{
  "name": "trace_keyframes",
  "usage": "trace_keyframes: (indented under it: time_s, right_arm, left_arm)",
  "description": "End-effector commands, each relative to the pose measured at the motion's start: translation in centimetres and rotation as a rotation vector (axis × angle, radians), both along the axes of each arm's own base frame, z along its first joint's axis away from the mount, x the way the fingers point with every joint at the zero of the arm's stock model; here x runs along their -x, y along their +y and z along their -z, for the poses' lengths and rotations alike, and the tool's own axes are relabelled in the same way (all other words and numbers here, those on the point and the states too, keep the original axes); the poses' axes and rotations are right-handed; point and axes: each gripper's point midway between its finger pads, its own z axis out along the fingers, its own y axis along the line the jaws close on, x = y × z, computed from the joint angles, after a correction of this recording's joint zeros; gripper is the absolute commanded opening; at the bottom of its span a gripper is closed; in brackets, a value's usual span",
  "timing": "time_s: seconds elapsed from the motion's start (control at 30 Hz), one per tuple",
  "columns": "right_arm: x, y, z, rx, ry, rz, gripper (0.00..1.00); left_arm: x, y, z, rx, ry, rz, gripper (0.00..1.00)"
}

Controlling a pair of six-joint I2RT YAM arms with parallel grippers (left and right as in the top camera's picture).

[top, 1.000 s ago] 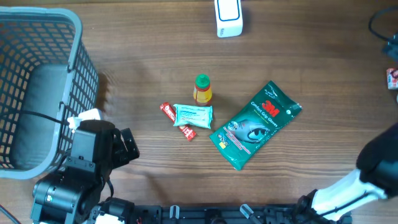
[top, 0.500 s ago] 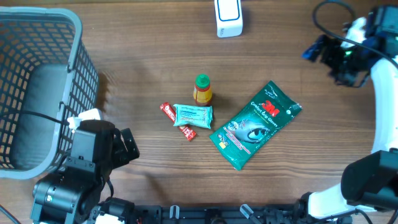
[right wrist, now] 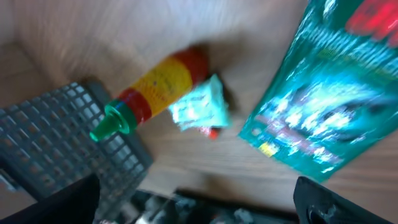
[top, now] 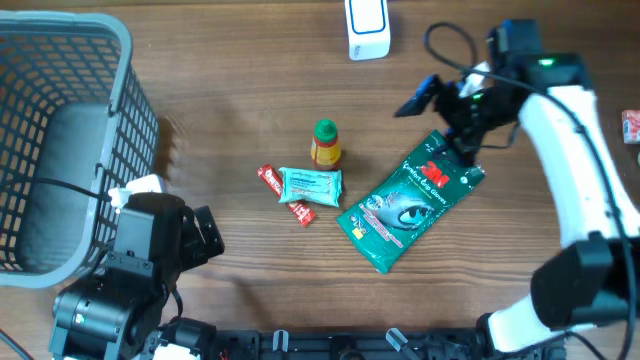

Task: Scan the item barcode
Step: 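Bring the open right gripper back over the sauce bottle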

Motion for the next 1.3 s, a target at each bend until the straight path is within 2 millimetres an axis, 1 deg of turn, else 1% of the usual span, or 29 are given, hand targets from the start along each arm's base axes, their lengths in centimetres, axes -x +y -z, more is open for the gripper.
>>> trace_keyframes:
  time_s: [0.0, 0.07, 0.13, 0.2, 0.23, 0.3, 0.33, 0.4, 0.5, 0.57, 0.7, 0.8, 0.97, 1.1, 1.27]
  right_arm:
    - [0.2, 2.5, 3.7, -0.073, 0.232, 0.11, 1.0]
    - [-0.3, 3.3, 4.5, -0.119, 0.258, 0.102, 1.0]
    - [-1.2, 4.7, 4.9, -0.226, 0.276, 0.081, 1.0]
    - [-2.9, 5.9, 5.0, -0.328, 0.226, 0.05, 1.0]
    - [-4.0, 6.1, 5.4, -0.34, 0.183, 0.04, 1.0]
    - [-5.2, 5.8, 6.4, -0.298, 0.126, 0.044, 1.0]
    - [-5.5, 5.6, 6.7, -0.282, 0.127, 0.064, 1.0]
    - [-5.7, 6.1, 6.5, -0.303, 0.163, 0.106, 1.0]
    - [-5.1, 7.5, 5.9, -0.346, 0.22, 0.11, 1.0]
    - [-4.3, 8.8, 5.3, -0.376, 0.258, 0.093, 1.0]
    - [-2.9, 11.0, 5.7, -0.363, 0.325, 0.081, 1.0]
    - [-2.3, 12.0, 6.8, -0.339, 0.379, 0.09, 1.0]
    - [-2.0, 12.2, 10.0, -0.314, 0.474, 0.121, 1.0]
    - [-2.1, 13.0, 11.3, -0.369, 0.518, 0.1, 1.0]
    - [-1.5, 14.6, 12.1, -0.423, 0.547, 0.052, 0.99]
  left_arm:
    - [0.0, 0.0, 0.0, -0.003, 0.001, 0.01, 1.0]
    - [0.0, 0.0, 0.0, -0.003, 0.001, 0.01, 1.0]
    - [0.0, 0.0, 0.0, -0.004, 0.001, 0.01, 1.0]
    - [0.0, 0.0, 0.0, -0.004, 0.001, 0.01, 1.0]
    - [0.0, 0.0, 0.0, -0.003, 0.001, 0.01, 1.0]
    - [0.0, 0.0, 0.0, -0.003, 0.001, 0.01, 1.0]
    - [0.0, 0.0, 0.0, -0.004, 0.001, 0.01, 1.0]
    - [0.0, 0.0, 0.0, -0.003, 0.001, 0.01, 1.0]
    - [0.0, 0.0, 0.0, -0.003, 0.0, 0.01, 1.0]
    - [0.0, 0.0, 0.0, -0.004, 0.001, 0.01, 1.0]
    - [0.0, 0.0, 0.0, -0.004, 0.001, 0.01, 1.0]
    - [0.0, 0.0, 0.0, -0.004, 0.001, 0.01, 1.0]
    - [0.0, 0.0, 0.0, -0.003, 0.0, 0.01, 1.0]
    - [0.0, 0.0, 0.0, -0.004, 0.001, 0.01, 1.0]
    - [0.0, 0.0, 0.0, -0.004, 0.001, 0.01, 1.0]
